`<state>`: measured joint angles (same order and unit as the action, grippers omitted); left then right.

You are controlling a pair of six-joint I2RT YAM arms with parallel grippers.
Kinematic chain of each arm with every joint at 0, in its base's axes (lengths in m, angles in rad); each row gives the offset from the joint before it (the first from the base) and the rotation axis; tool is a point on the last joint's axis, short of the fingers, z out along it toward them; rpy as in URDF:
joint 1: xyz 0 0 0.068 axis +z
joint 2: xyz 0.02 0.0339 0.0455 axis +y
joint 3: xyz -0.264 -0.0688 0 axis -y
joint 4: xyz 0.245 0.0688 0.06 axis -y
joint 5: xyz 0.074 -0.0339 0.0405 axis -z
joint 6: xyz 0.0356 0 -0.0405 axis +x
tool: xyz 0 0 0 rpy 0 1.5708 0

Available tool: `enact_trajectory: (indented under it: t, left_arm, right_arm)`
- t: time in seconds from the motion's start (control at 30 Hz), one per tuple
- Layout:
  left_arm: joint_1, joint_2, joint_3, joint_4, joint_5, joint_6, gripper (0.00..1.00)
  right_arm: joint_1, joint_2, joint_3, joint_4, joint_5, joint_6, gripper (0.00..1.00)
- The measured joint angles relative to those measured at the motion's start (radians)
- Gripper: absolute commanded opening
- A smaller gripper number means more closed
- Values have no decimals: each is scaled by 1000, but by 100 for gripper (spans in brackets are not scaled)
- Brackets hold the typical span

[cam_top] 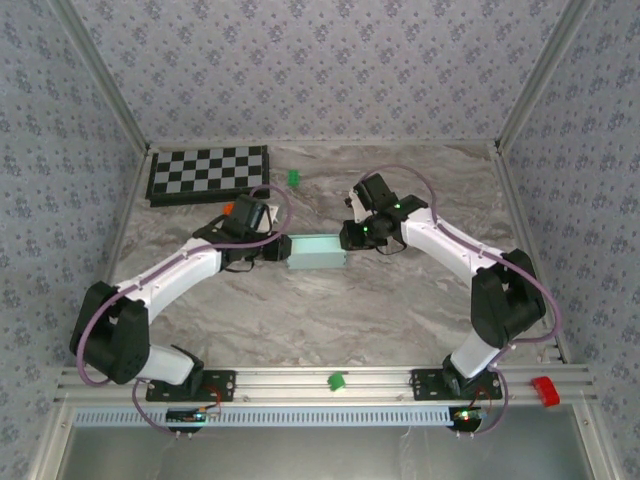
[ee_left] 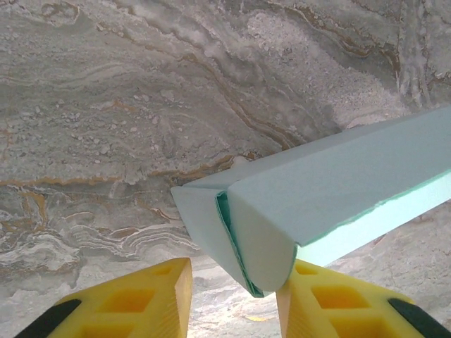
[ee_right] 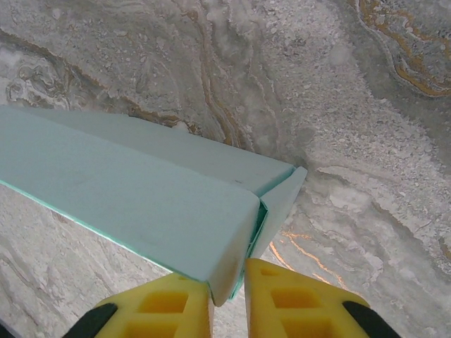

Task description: Fold the paper box

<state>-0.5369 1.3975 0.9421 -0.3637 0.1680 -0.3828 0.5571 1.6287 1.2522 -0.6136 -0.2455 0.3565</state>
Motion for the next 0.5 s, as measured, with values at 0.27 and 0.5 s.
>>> enact_trajectory:
  t: [0.27,0.5]
  left_arm:
    - [0,-40,-1,2,-5,1,40]
    - [0,-53,-1,10,-8,8,35]
  right_arm:
    - [0,4,2,-2,4,-3,26]
    - [0,4,2,0,7,-3,27]
